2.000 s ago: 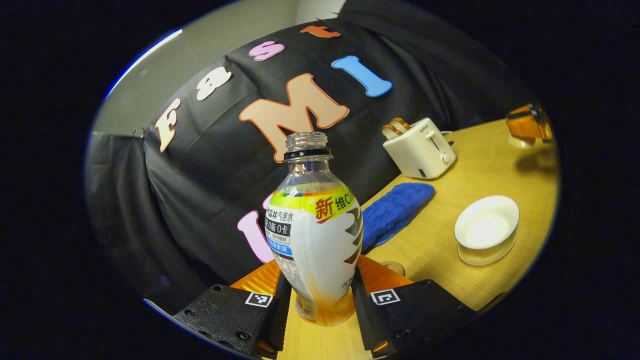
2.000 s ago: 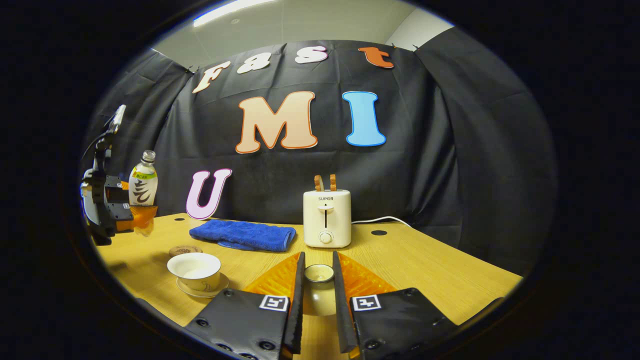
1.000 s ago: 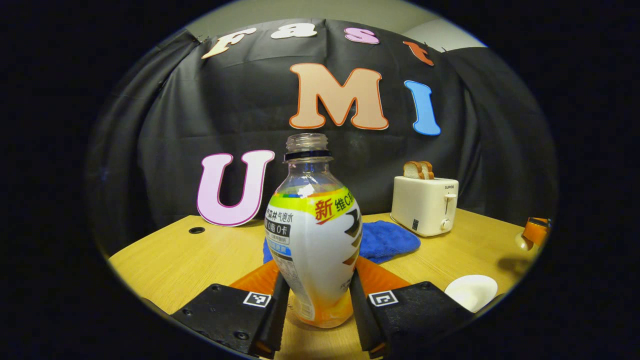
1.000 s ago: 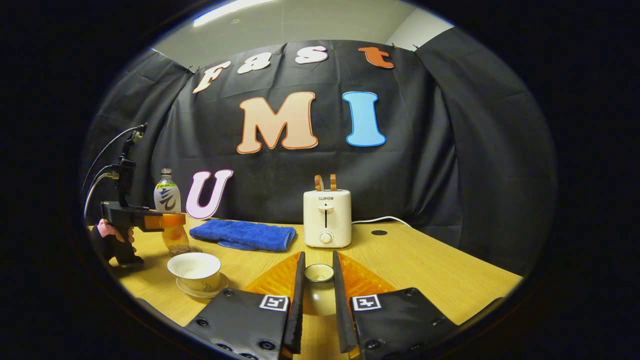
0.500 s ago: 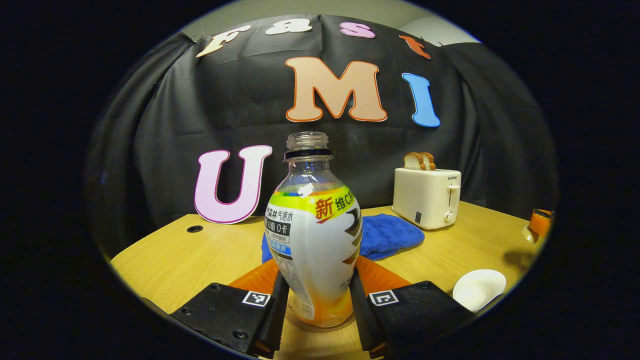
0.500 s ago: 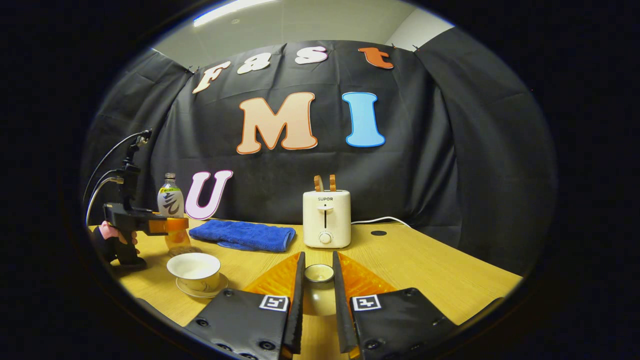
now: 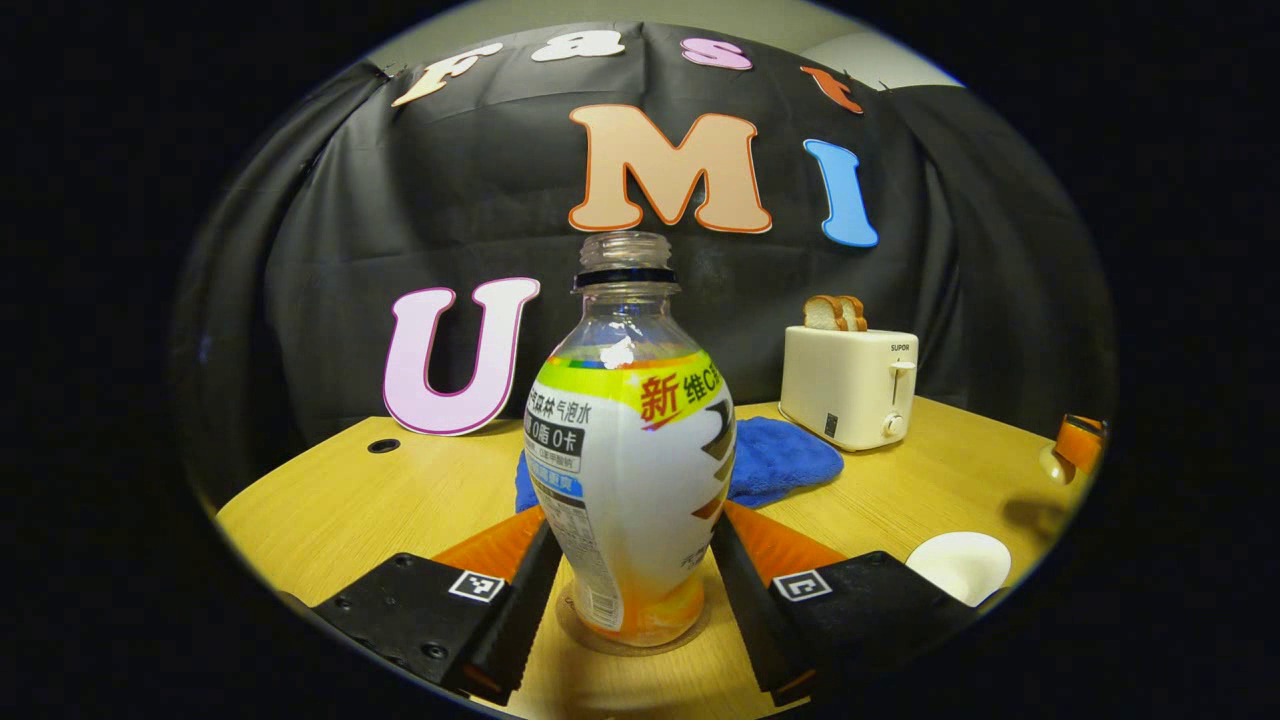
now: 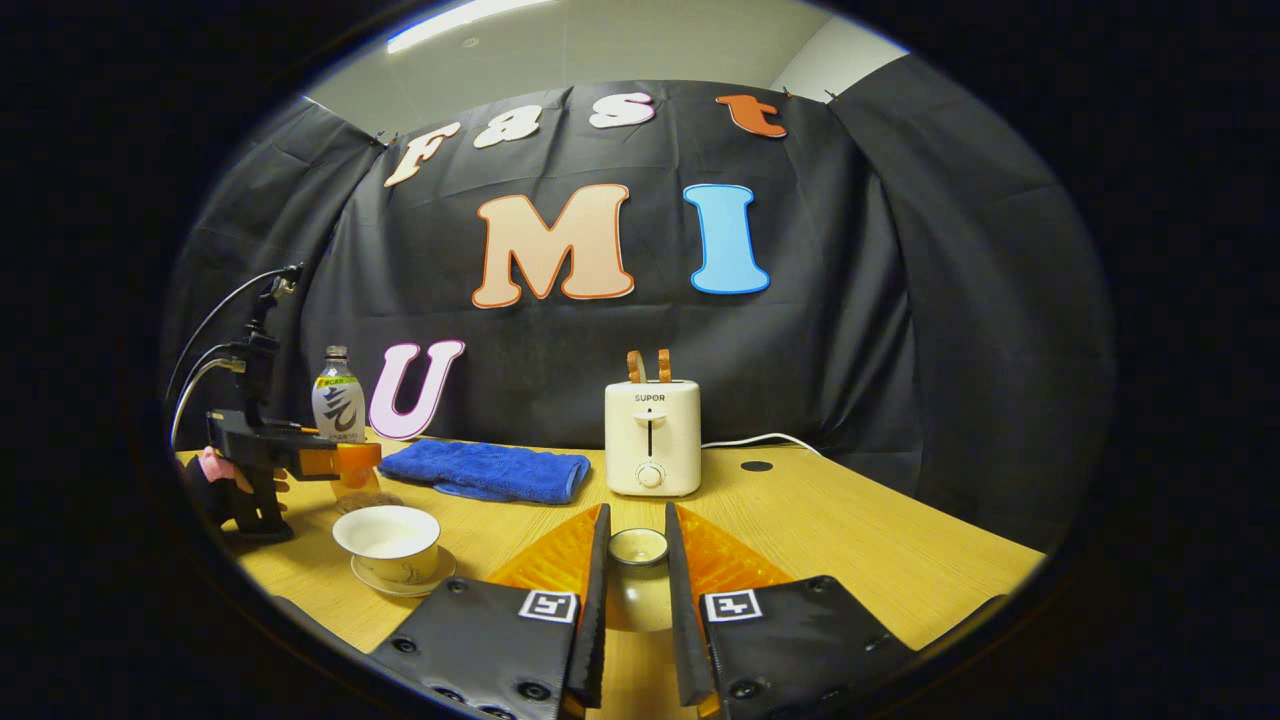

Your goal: Open the teacup lid with one hand, grasp the water bottle and pour water into the teacup with the other hand; after pouring, place the water bottle on the coaster and then close the teacup lid.

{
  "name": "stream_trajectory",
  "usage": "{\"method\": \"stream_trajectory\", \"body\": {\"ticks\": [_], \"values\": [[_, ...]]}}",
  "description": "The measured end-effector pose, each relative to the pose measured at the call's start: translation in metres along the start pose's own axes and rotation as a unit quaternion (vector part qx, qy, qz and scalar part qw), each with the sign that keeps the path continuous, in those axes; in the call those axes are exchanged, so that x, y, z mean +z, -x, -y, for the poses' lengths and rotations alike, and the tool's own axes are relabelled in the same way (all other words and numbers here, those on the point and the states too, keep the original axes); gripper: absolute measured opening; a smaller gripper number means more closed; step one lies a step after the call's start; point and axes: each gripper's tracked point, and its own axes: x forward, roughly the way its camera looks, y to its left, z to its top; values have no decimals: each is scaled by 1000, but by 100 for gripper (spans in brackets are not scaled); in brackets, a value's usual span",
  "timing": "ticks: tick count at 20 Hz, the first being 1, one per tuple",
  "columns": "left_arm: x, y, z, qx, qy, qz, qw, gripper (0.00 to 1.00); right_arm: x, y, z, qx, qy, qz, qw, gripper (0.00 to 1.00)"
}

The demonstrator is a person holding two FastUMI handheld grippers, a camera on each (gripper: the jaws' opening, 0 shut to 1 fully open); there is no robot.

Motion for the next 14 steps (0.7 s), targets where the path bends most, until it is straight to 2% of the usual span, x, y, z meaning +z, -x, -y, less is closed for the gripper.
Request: {"method": "stream_trajectory", "body": {"ticks": [3,11,14], "values": [[-6,6,1,-2,-5,-5,1000,95,0,0,0,0,0,0,1000,32],[11,41,-10,29,-7,64,997,95,0,1,-5,10,0,0,1000,32],[9,59,-16,36,-9,69,997,95,0,-1,-17,28,-1,-1,1000,31]]}}
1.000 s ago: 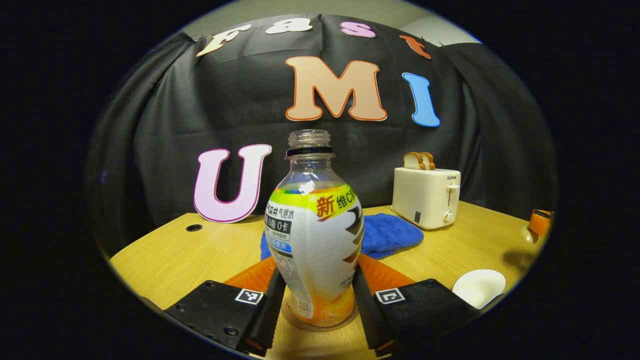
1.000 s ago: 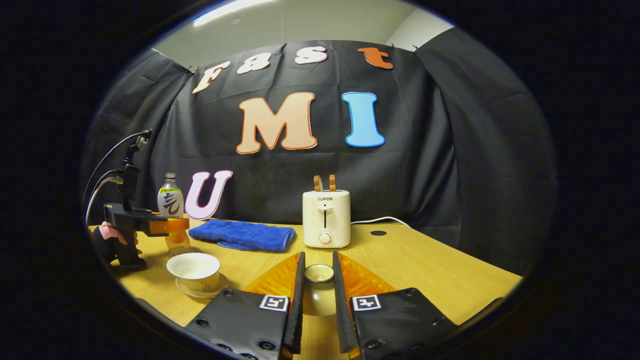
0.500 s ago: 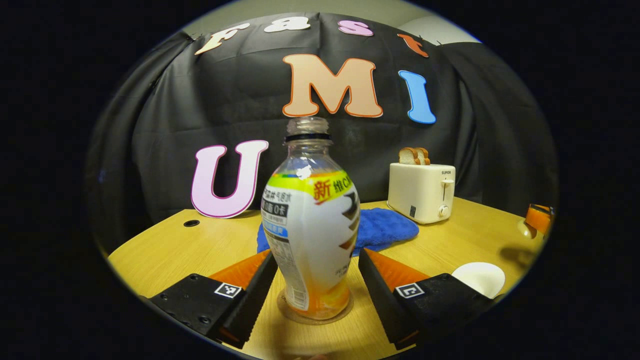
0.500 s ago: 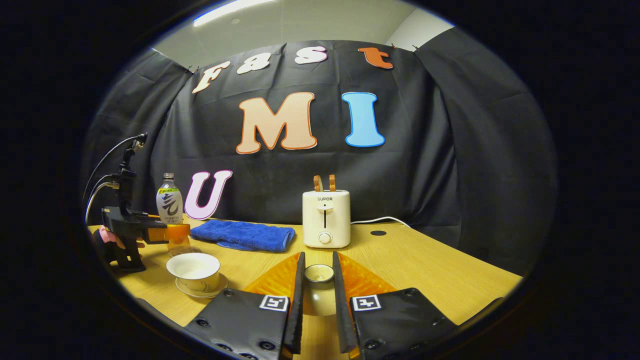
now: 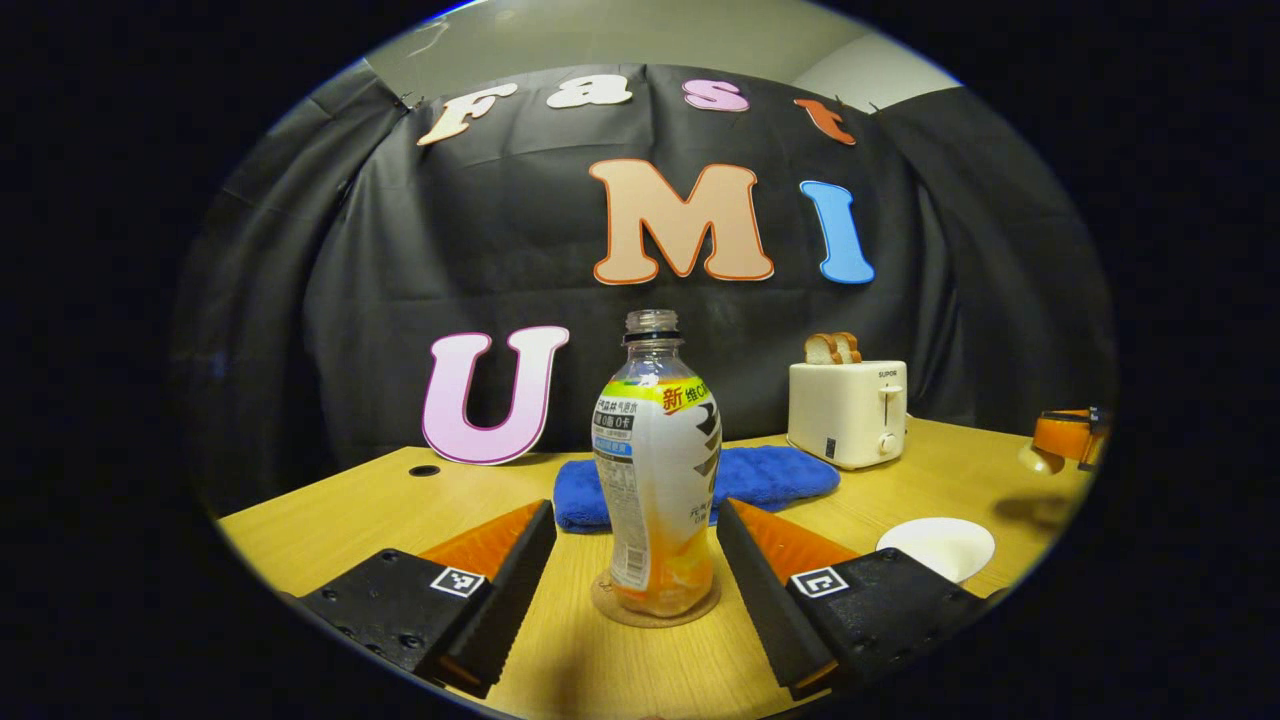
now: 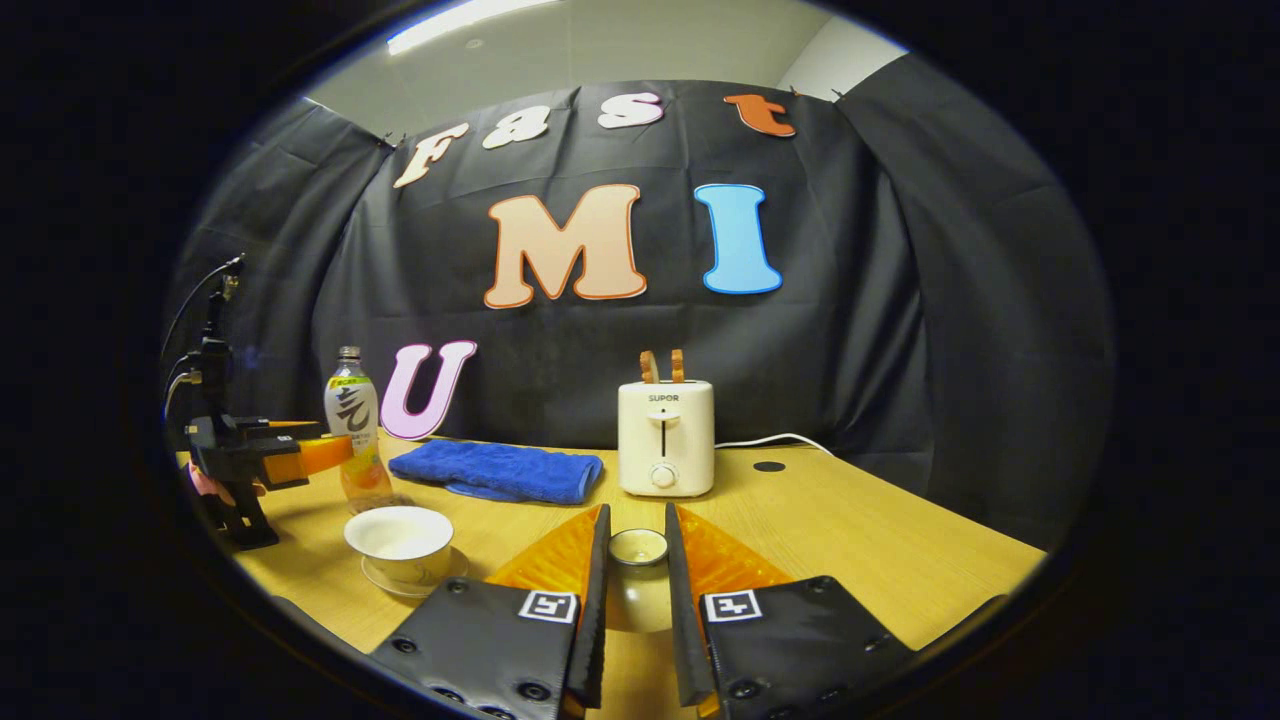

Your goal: Open the teacup lid with one hand, grasp the water bottle and pour water into the teacup with the other hand; after pouring, place the water bottle on the coaster and then close the teacup lid.

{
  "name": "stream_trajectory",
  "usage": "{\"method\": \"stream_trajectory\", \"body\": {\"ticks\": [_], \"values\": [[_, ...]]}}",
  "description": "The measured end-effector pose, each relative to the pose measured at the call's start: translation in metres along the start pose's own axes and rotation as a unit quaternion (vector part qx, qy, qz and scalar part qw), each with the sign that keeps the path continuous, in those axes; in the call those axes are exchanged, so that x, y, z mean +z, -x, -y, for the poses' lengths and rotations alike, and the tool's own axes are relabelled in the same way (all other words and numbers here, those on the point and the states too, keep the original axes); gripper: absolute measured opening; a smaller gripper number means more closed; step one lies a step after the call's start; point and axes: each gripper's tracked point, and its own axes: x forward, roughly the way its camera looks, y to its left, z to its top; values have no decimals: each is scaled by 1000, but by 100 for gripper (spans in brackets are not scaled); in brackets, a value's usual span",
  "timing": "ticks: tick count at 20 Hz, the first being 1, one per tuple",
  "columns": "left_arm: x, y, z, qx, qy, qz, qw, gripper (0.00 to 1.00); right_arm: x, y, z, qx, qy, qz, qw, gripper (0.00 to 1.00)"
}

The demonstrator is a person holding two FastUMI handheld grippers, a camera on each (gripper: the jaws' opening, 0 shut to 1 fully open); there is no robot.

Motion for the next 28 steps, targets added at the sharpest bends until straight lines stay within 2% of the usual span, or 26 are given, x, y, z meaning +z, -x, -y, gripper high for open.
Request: {"method": "stream_trajectory", "body": {"ticks": [5,10,16,22,28], "values": [[2,32,-25,35,11,7,999,95,-4,-15,-54,85,-4,-4,996,32],[2,59,-47,73,9,7,997,95,-7,-25,-113,168,-7,-7,986,32],[2,78,-58,74,9,8,997,94,-11,-29,-163,240,-8,-15,971,31],[2,82,-61,75,10,6,997,95,-24,-30,-184,269,3,-50,962,32],[2,83,-60,76,10,6,997,95,-32,-31,-186,266,11,-77,961,32]]}}
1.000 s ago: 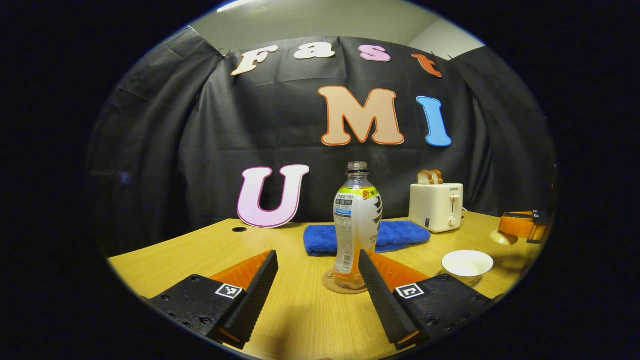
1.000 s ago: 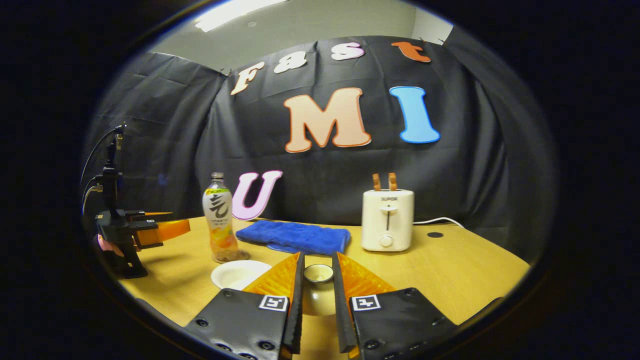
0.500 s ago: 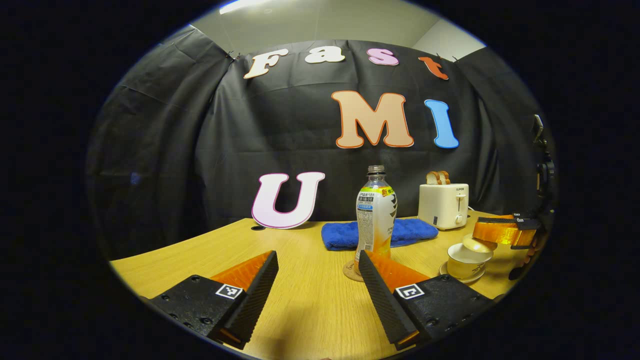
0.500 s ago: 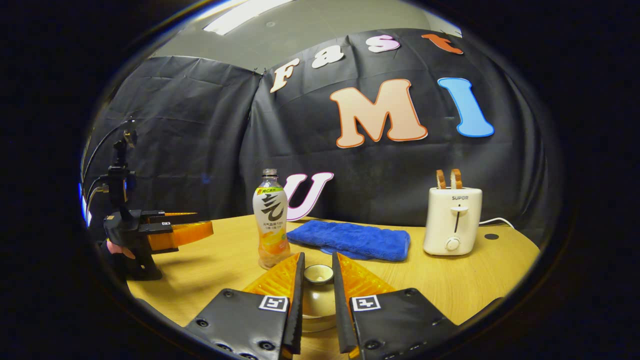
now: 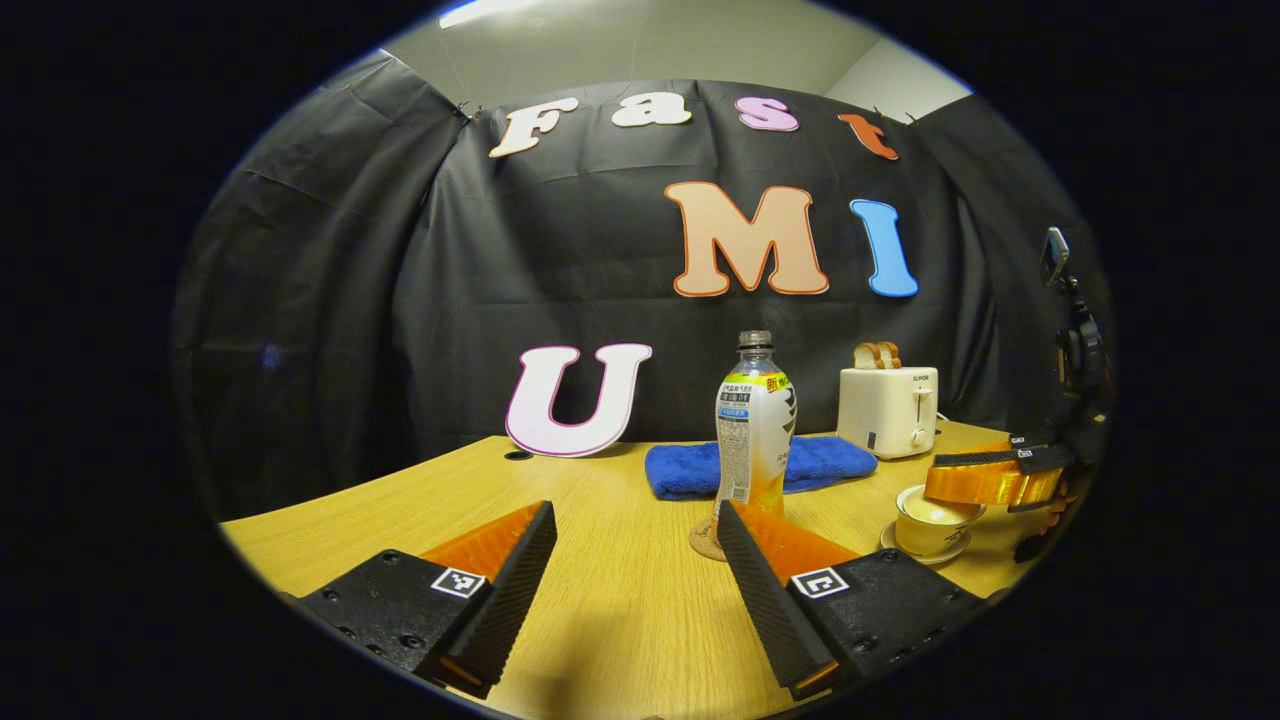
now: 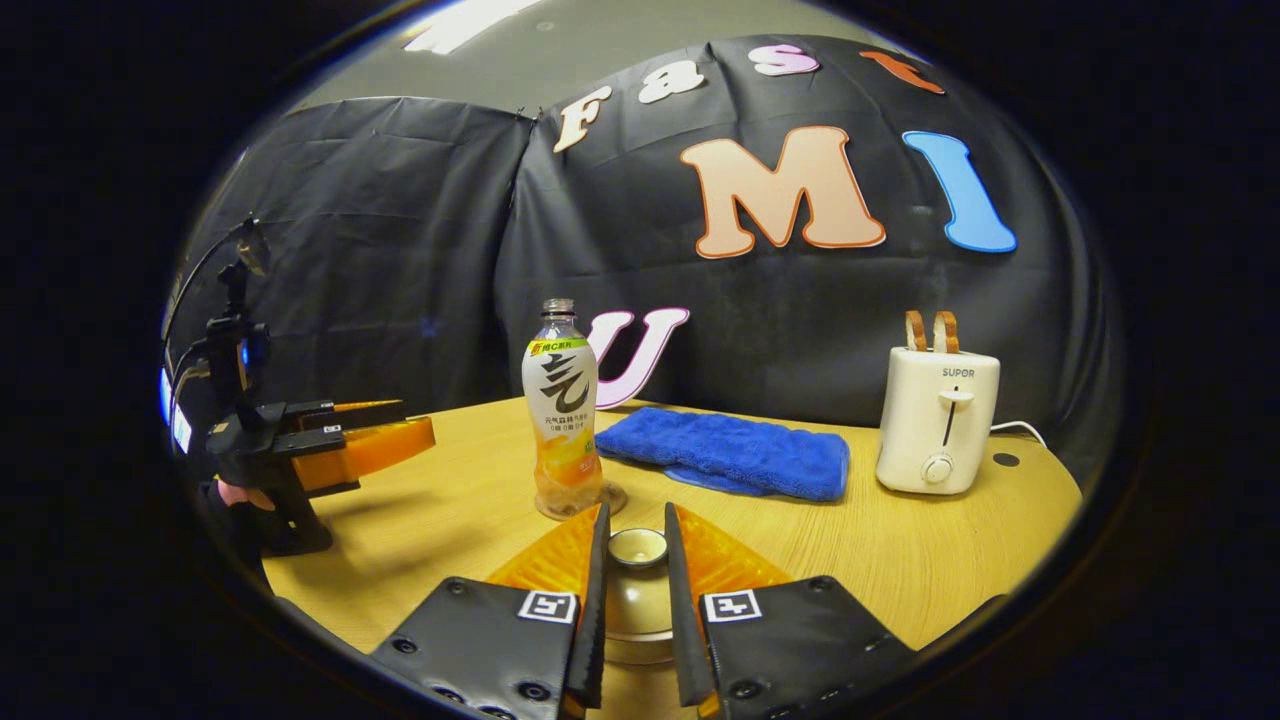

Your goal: Open the teacup lid with one hand, grasp the water bottle and pour water into the teacup with the other hand; after pouring, place the water bottle on the coaster and then close the teacup lid.

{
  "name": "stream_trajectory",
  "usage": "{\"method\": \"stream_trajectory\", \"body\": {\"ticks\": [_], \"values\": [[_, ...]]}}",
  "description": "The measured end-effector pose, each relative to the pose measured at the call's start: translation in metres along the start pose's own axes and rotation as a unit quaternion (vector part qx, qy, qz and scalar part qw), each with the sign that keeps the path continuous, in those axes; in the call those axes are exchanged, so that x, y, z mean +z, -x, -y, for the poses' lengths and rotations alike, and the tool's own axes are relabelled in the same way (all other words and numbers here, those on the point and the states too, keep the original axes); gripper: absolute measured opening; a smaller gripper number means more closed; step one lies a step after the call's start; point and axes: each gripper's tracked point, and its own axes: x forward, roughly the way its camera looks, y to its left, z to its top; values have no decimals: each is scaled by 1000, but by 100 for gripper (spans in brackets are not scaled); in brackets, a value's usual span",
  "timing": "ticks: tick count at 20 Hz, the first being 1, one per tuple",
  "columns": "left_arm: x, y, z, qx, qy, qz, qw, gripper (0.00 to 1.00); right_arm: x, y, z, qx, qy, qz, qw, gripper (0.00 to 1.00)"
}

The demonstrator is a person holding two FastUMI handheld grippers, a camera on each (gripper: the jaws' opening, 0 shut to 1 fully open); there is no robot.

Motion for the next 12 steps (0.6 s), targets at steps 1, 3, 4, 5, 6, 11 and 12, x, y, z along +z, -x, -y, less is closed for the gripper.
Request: {"method": "stream_trajectory", "body": {"ticks": [1,3,4,5,6,11,12], "values": [[0,1,0,0,0,0,1000,95,-1,0,2,-2,-2,-2,1000,32],[0,1,-1,0,0,0,1000,94,-2,0,2,-2,-6,-5,1000,34],[0,0,0,0,0,0,1000,94,-3,0,2,-1,-7,-6,1000,36],[1,0,0,0,0,0,1000,95,-3,1,1,1,-6,-7,1000,37],[0,0,0,0,0,0,1000,95,-2,1,-1,3,-3,-6,1000,47],[0,1,0,0,0,0,1000,95,2,8,-4,9,-1,13,1000,94],[1,1,0,0,0,0,1000,95,5,11,-3,6,-3,20,1000,89]]}}
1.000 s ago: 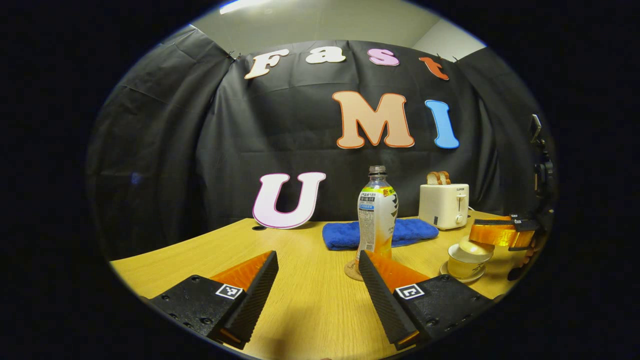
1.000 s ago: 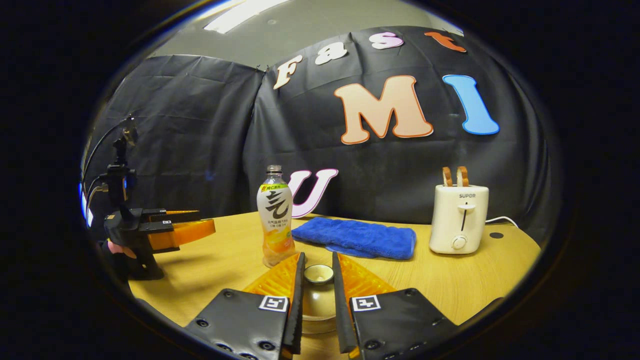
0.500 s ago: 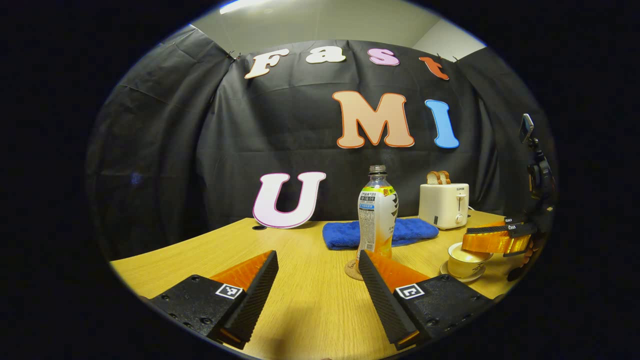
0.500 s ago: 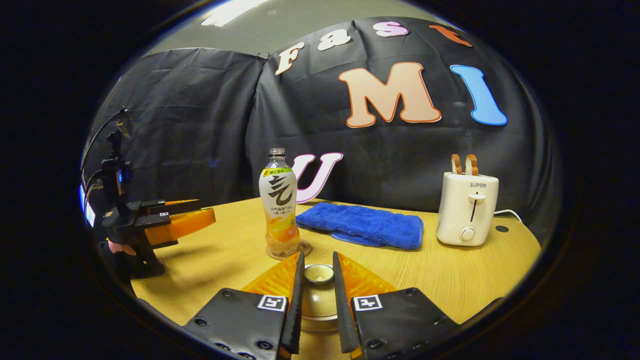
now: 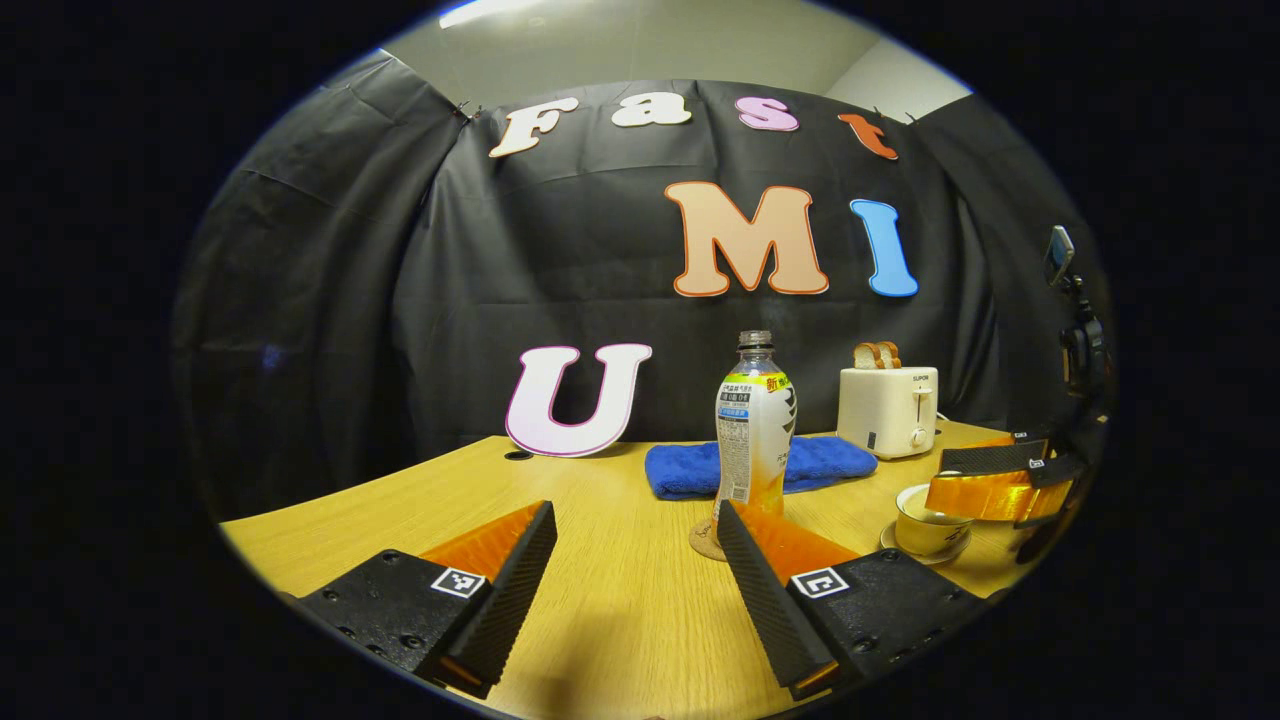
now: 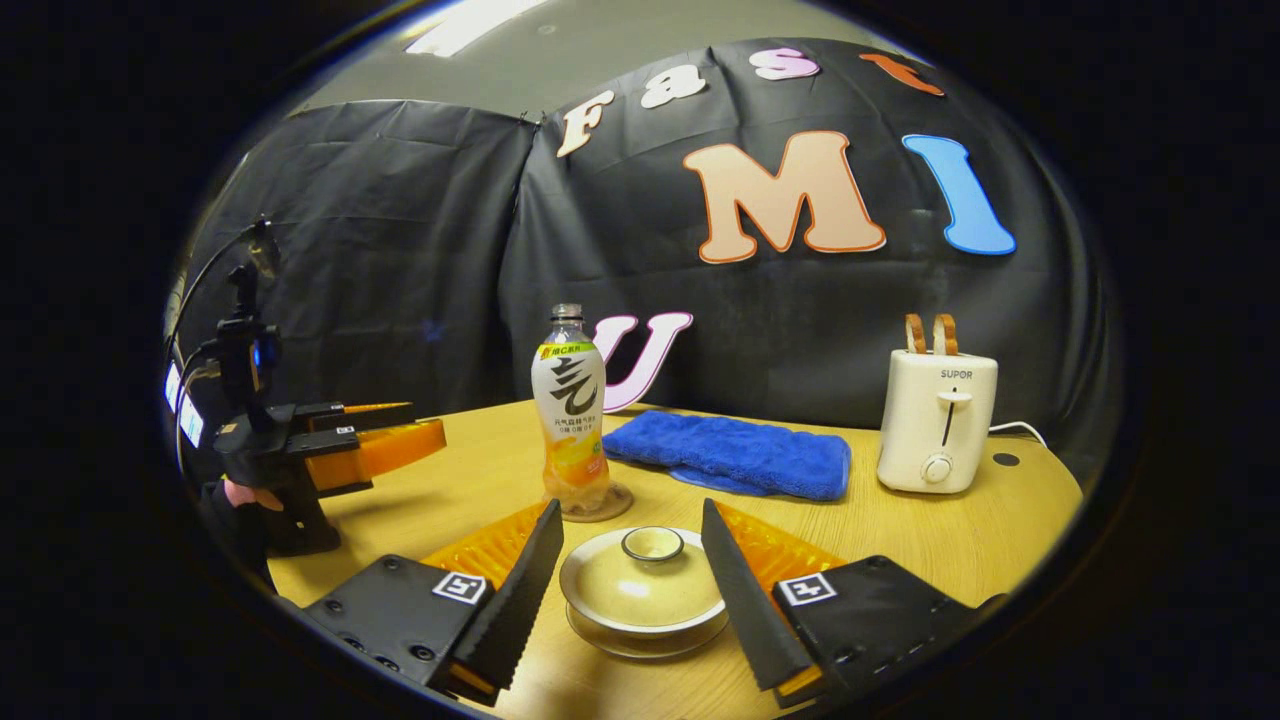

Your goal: Open the teacup lid with one hand, grasp the water bottle and pour water into the teacup with the other hand; after pouring, place the water bottle on the coaster and then close the teacup lid.

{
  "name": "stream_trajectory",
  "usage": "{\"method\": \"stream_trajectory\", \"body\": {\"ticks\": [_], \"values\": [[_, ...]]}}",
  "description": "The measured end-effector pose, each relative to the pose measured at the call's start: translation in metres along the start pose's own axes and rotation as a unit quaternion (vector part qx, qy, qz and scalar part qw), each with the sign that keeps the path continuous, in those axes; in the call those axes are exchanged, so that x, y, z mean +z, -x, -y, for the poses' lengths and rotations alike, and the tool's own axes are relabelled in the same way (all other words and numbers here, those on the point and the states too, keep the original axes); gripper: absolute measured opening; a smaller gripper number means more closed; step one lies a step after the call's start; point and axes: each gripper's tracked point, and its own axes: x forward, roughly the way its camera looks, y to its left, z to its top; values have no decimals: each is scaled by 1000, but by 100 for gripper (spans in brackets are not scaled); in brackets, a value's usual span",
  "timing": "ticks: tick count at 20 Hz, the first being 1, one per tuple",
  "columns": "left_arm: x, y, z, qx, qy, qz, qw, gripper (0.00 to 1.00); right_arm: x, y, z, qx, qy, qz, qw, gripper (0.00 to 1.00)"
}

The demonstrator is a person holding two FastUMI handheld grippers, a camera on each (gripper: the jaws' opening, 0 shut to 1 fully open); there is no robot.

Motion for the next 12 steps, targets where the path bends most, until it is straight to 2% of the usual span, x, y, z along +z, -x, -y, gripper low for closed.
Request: {"method": "stream_trajectory", "body": {"ticks": [6,7,8,9,11,12], "values": [[-1,0,-1,3,0,0,1000,94,15,26,-1,-11,0,55,998,95],[-1,0,-1,3,0,0,1000,95,13,31,2,-16,1,52,999,91],[0,0,-2,4,0,0,1000,95,12,38,1,-19,0,52,998,95],[0,0,-2,6,0,-1,1000,95,12,43,4,-25,1,55,998,91],[0,1,-3,8,-1,0,1000,95,13,56,12,-45,1,56,997,95],[-1,1,-3,8,0,-1,1000,95,13,62,20,-62,1,56,997,93]]}}
